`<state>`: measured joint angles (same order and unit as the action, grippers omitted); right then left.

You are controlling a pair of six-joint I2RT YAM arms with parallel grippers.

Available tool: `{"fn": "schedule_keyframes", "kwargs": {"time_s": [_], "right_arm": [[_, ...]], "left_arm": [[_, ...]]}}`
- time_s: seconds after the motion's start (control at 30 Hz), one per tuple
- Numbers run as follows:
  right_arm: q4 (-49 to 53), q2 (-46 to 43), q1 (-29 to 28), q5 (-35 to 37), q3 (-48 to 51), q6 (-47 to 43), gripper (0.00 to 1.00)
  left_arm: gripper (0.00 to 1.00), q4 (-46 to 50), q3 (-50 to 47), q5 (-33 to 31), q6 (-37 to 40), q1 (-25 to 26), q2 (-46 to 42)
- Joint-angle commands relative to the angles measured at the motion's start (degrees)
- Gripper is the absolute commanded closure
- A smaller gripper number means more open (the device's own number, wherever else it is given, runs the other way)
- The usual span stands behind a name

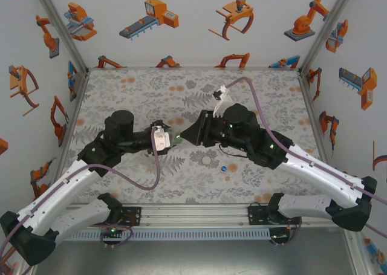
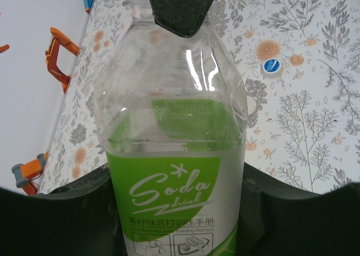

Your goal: Screw on the bottle caps

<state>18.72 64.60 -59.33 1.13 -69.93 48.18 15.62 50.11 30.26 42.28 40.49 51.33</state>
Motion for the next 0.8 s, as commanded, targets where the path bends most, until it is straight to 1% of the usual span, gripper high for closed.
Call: {"fn": "schedule_keyframes", "kwargs": {"time_s": [0.0, 0.03, 0.07, 0.1, 0.13, 0.23, 0.33, 0.57, 0.77], "right_arm": [[1.1, 0.6, 0.6, 0.5, -2.5, -1.0, 0.82], [2.0, 0.9, 0.7, 0.5, -3.0, -1.3, 0.82], [3.2, 1.2, 1.0, 0.6, -3.6, -1.7, 0.83], [4.4, 1.3, 1.3, 0.8, -4.3, -2.2, 0.83], [5.5, 1.5, 1.6, 1.0, -4.7, -2.6, 0.83], [9.0, 1.6, 3.0, 2.1, -5.9, -4.4, 0.84], [12.6, 1.8, 5.8, 2.1, -6.8, -6.2, 0.84], [21.3, 5.3, 16.6, -3.3, -10.1, -11.1, 0.84], [30.1, 11.9, 24.2, -4.5, -16.1, -18.2, 0.84]], "left_arm": [[0.53, -2.7, -0.7, 2.1, -1.4, 0.2, -0.8], [0.45, -2.8, -0.8, 2.3, -1.5, 0.2, -0.9], [0.28, -2.9, -0.8, 2.6, -1.5, 0.2, -1.0], [0.04, -2.8, -0.7, 2.7, -1.5, 0.2, -1.1], [0.03, -2.9, -0.7, 2.9, -1.5, 0.2, -1.1], [0.03, -2.8, -0.7, 3.2, -1.4, 0.1, -1.1], [0.03, -2.8, -0.8, 3.2, -1.6, 0.2, -1.1], [0.03, -5.7, -2.0, 0.3, -3.4, 0.0, -2.3], [0.03, -9.2, -2.5, -4.0, -7.4, -0.9, -2.5]]}}
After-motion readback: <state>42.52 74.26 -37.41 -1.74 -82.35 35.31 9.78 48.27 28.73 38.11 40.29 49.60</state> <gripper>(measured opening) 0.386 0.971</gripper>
